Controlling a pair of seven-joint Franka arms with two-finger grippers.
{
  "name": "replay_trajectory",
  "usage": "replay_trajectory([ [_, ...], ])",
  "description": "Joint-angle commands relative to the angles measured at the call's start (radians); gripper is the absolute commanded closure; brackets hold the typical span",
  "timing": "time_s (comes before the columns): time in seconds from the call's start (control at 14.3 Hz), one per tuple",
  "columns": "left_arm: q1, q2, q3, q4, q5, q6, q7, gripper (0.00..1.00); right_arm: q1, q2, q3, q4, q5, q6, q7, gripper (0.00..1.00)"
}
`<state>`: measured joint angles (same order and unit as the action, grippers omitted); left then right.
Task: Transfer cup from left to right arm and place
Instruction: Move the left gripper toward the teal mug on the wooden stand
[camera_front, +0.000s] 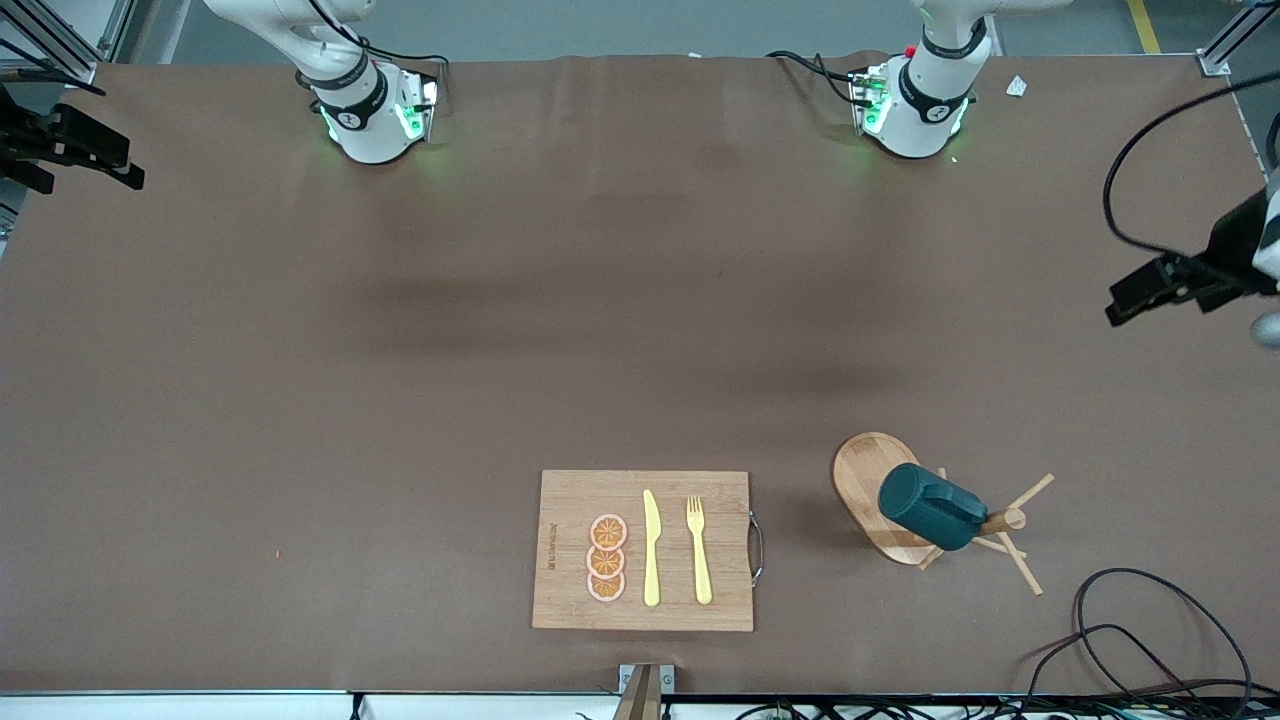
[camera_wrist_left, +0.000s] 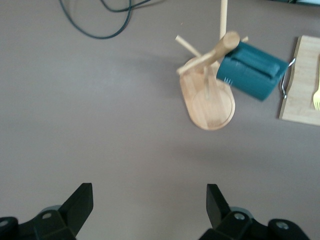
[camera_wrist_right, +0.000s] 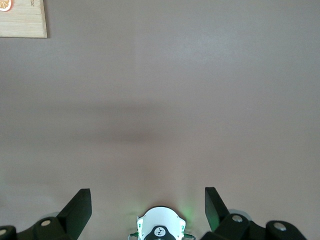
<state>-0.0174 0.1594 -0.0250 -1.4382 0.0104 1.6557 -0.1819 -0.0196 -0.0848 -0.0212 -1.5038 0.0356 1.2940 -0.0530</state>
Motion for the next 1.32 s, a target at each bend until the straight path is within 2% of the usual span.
replay_trajectory([
  [0.0, -0.003, 0.072, -0.001, 0.041, -0.013, 0.084, -0.022, 0.0, 0.003, -0.024, 0.001, -0.021, -0.006, 0.007, -0.001, 0.0],
  [0.28, -0.016, 0.153, -0.004, 0.056, -0.02, 0.154, -0.137, 0.0, 0.003, -0.024, 0.001, -0.021, -0.006, 0.01, -0.008, 0.0],
  [0.42, -0.023, 0.207, -0.01, 0.108, -0.032, 0.159, -0.22, 0.0, 0.001, -0.024, 0.0, -0.021, -0.006, 0.01, -0.008, 0.0],
  [0.63, -0.021, 0.262, -0.01, 0.154, -0.151, 0.164, -0.345, 0.01, 0.003, -0.024, 0.0, -0.021, -0.006, 0.011, -0.008, 0.0],
  [0.91, -0.026, 0.35, -0.018, 0.216, -0.173, 0.194, -0.528, 0.06, 0.0, -0.024, 0.0, -0.015, -0.006, 0.008, -0.005, 0.0],
  [0.98, -0.026, 0.361, -0.021, 0.216, -0.219, 0.228, -0.572, 0.06, -0.002, -0.021, -0.002, -0.007, -0.006, 0.004, -0.007, 0.0],
  [1.25, -0.026, 0.404, -0.021, 0.217, -0.248, 0.289, -0.594, 0.13, -0.002, -0.02, -0.002, -0.004, -0.006, -0.001, 0.002, 0.0],
])
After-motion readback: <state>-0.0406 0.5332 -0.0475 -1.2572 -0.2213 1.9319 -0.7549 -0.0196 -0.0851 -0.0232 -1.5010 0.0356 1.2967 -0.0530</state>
